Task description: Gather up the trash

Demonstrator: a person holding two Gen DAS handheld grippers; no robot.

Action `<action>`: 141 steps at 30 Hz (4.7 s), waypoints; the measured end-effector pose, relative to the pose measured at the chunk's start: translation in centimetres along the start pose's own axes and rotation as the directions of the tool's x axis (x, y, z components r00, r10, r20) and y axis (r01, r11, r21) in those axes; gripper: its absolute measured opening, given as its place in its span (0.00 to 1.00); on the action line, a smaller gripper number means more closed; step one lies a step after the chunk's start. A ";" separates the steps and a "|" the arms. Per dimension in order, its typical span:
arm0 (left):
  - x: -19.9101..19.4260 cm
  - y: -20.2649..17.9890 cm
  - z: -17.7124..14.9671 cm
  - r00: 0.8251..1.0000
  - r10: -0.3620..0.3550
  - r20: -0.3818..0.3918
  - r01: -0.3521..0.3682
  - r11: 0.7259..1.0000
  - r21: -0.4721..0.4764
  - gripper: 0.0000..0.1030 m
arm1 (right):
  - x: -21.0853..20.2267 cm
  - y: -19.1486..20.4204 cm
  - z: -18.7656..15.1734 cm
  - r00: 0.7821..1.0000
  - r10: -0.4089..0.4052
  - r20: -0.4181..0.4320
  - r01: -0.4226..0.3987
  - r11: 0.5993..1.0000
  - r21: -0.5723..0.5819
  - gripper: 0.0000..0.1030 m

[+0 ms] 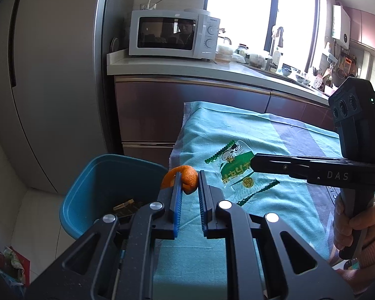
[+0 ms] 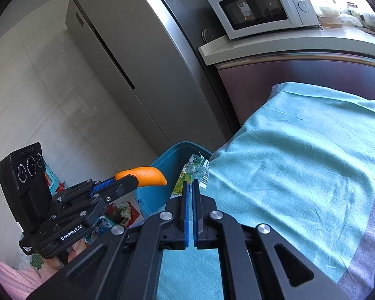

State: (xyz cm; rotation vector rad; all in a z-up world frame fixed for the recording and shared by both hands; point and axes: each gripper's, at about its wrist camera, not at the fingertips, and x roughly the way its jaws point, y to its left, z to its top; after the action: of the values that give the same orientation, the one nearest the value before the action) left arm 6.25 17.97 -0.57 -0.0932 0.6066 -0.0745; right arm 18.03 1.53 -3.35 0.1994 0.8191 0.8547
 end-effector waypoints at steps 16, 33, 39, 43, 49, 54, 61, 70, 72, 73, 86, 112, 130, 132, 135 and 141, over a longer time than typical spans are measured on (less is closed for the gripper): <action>-0.4 2.1 0.5 0.999 0.046 0.021 -0.045 0.998 -0.032 0.12 | 1.6 1.7 1.0 1.000 0.019 -0.008 -0.019 0.999 -0.029 0.01; 0.3 3.4 0.7 0.997 0.083 0.009 -0.082 0.995 -0.057 0.13 | 3.4 3.3 1.9 0.999 0.041 -0.025 -0.042 0.997 -0.057 0.01; 0.7 4.1 0.7 0.995 0.103 0.001 -0.103 0.992 -0.069 0.13 | 4.9 3.8 2.3 0.998 0.051 -0.049 -0.054 0.996 -0.065 0.01; 1.3 4.8 0.7 0.993 0.119 -0.010 -0.120 0.990 -0.077 0.12 | 6.0 4.3 2.5 0.997 0.050 -0.066 -0.056 0.995 -0.077 0.01; 2.1 5.6 0.7 0.992 0.127 -0.025 -0.129 0.988 -0.090 0.12 | 7.5 4.7 2.6 0.995 0.041 -0.088 -0.049 0.995 -0.087 0.01; 3.3 6.2 0.6 0.990 0.135 -0.045 -0.139 0.984 -0.108 0.13 | 8.8 4.9 2.5 0.994 0.030 -0.108 -0.039 0.996 -0.085 0.01; 4.8 7.1 0.5 0.988 0.137 -0.068 -0.145 0.981 -0.130 0.13 | 10.2 4.8 2.2 0.990 0.010 -0.141 -0.022 0.997 -0.081 0.01; 7.2 8.1 -0.1 0.985 0.130 -0.113 -0.148 0.975 -0.164 0.13 | 12.4 5.0 2.1 0.984 -0.023 -0.175 0.009 0.997 -0.081 0.01; 7.6 8.4 -0.4 0.984 0.125 -0.125 -0.146 0.973 -0.177 0.13 | 12.8 5.0 2.0 0.983 -0.028 -0.183 0.013 0.997 -0.079 0.01; 7.9 8.4 -0.5 0.984 0.126 -0.128 -0.148 0.972 -0.180 0.13 | 13.1 5.0 2.0 0.982 -0.031 -0.186 0.017 0.997 -0.078 0.01; 10.5 9.7 -1.4 0.976 0.116 -0.185 -0.158 0.960 -0.230 0.26 | 14.4 5.2 2.3 0.975 -0.046 -0.216 0.031 0.997 -0.068 0.06; 1.1 6.1 -2.1 0.989 0.146 0.028 -0.137 0.968 -0.209 0.95 | 0.6 1.7 -1.7 0.986 -0.146 0.075 0.152 0.985 -0.086 0.83; -3.1 -5.3 -1.9 0.957 0.177 0.229 -0.154 0.981 -0.116 0.95 | -14.8 -1.4 -9.2 0.779 -0.473 0.411 0.511 0.860 0.021 0.94; -3.3 -6.3 -1.9 0.950 0.181 0.253 -0.161 0.982 -0.098 0.95 | -16.0 -1.8 -9.6 0.756 -0.494 0.429 0.531 0.846 0.040 0.94; -3.5 -7.9 -2.1 0.944 0.180 0.275 -0.165 0.983 -0.075 0.95 | -17.1 -2.0 -10.1 0.729 -0.516 0.450 0.552 0.831 0.059 0.94; -3.7 -10.6 -2.4 0.937 0.165 0.306 -0.164 0.986 -0.030 0.95 | -18.4 -1.5 -11.1 0.679 -0.544 0.492 0.594 0.802 0.067 0.94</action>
State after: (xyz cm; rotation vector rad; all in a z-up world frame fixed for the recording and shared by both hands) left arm 1.38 7.66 0.68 -0.0558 0.2998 0.1032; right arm 4.00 -14.75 -1.36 0.0541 0.3094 0.2145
